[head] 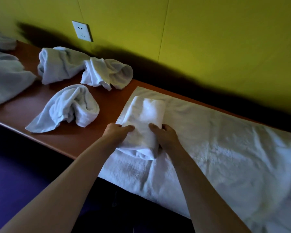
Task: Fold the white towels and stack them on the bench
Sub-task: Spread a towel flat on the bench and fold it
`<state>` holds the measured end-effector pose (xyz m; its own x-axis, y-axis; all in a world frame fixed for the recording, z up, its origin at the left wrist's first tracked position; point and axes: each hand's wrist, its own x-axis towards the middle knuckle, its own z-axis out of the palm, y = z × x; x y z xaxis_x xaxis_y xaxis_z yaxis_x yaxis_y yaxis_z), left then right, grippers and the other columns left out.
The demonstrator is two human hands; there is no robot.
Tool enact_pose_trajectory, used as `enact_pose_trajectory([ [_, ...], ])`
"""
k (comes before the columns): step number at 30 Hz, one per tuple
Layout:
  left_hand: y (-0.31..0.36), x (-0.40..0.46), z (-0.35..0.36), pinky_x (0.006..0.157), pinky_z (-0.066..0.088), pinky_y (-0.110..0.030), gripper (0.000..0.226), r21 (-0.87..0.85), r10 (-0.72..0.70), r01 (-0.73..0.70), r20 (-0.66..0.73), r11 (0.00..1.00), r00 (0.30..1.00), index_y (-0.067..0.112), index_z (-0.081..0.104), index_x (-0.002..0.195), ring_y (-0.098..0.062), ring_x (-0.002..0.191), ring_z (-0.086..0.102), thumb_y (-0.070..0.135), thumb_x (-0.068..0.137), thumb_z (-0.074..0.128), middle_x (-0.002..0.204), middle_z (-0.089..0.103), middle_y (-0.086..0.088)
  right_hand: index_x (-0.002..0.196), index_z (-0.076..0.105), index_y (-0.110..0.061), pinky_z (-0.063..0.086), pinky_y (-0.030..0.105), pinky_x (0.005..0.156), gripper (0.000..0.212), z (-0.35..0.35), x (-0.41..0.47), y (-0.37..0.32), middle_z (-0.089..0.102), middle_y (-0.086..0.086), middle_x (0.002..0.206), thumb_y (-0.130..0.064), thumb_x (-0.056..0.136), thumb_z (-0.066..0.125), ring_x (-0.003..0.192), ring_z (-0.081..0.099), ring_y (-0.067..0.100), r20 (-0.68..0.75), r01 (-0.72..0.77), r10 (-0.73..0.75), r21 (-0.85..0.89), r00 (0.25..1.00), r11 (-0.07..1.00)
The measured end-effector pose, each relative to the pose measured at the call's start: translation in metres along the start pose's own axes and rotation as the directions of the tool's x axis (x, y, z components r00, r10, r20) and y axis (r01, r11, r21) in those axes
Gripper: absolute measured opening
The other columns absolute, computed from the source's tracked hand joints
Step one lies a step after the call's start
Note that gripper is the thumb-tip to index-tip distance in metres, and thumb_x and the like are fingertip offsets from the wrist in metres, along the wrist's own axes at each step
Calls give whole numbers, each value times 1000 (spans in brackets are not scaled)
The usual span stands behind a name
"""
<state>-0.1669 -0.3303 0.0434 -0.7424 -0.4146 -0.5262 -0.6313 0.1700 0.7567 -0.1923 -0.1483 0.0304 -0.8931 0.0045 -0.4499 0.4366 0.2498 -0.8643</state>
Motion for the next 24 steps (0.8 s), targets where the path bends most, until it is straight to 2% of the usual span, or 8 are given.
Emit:
enact_pose_trajectory([
  [3, 2, -11, 3, 70, 54, -31, 38, -53, 127, -128, -14, 990, 992, 4, 68, 112, -20, 78, 67, 26, 83, 80, 91, 70, -6, 119, 66, -8, 50, 14, 62, 37, -5, -5, 3, 70, 3, 103, -27, 88, 74, 91, 67, 19, -63, 103, -104, -10, 993, 995],
  [5, 2, -23, 9, 72, 58, -35, 42, -75, 160, -160, -1, 984, 987, 7, 64, 117, -22, 81, 69, 26, 84, 80, 93, 70, -6, 118, 63, -11, 47, 8, 56, 32, -14, -11, 3, 67, -6, 94, -22, 89, 72, 84, 65, 10, -91, 164, -161, 28, 983, 986],
  [7, 4, -36, 20, 79, 60, -44, 44, -57, 188, -186, 17, 981, 982, 11, 62, 119, -25, 85, 71, 31, 84, 79, 94, 71, -6, 120, 59, -16, 49, 11, 59, 30, -28, -19, 1, 65, -10, 96, -20, 91, 69, 84, 64, 5, -96, 195, -187, 76, 978, 978],
  [12, 20, -77, 69, 83, 57, -45, 47, 6, 261, -261, 44, 965, 964, 15, 61, 121, -27, 89, 69, 39, 83, 76, 99, 71, -8, 123, 57, -19, 56, 33, 82, 34, -94, -42, 3, 67, 2, 110, -23, 92, 69, 97, 66, 19, -140, 212, -196, 112, 971, 971],
  [15, 32, -108, 110, 77, 54, -38, 56, 5, 289, -291, 104, 957, 952, 14, 62, 121, -24, 89, 68, 45, 76, 75, 101, 71, -7, 127, 58, -19, 57, 37, 85, 41, -147, -60, 13, 68, 2, 113, -29, 90, 72, 99, 67, 20, -192, 199, -174, 117, 966, 973],
  [20, 50, -166, 190, 78, 51, -36, 43, -5, 307, -314, 219, 950, 926, 11, 62, 120, -25, 91, 66, 32, 85, 73, 105, 70, -7, 125, 60, -23, 55, 39, 89, 43, -243, -95, 40, 70, -1, 114, -34, 86, 72, 101, 67, 18, -265, 166, -123, 146, 956, 975],
  [22, 56, -191, 225, 81, 51, -38, 53, -2, 302, -313, 276, 950, 913, 10, 63, 119, -27, 94, 66, 38, 74, 68, 106, 69, -9, 124, 61, -24, 55, 37, 87, 49, -284, -110, 53, 70, 0, 112, -34, 76, 68, 99, 67, 18, -305, 142, -84, 172, 949, 975],
  [24, 59, -215, 261, 76, 50, -35, 63, -18, 312, -325, 341, 945, 887, 11, 63, 120, -28, 95, 65, 39, 64, 58, 106, 68, -9, 121, 62, -22, 56, 35, 81, 55, -324, -123, 70, 71, 1, 109, -31, 67, 62, 97, 67, 19, -349, 133, -60, 188, 935, 973],
])
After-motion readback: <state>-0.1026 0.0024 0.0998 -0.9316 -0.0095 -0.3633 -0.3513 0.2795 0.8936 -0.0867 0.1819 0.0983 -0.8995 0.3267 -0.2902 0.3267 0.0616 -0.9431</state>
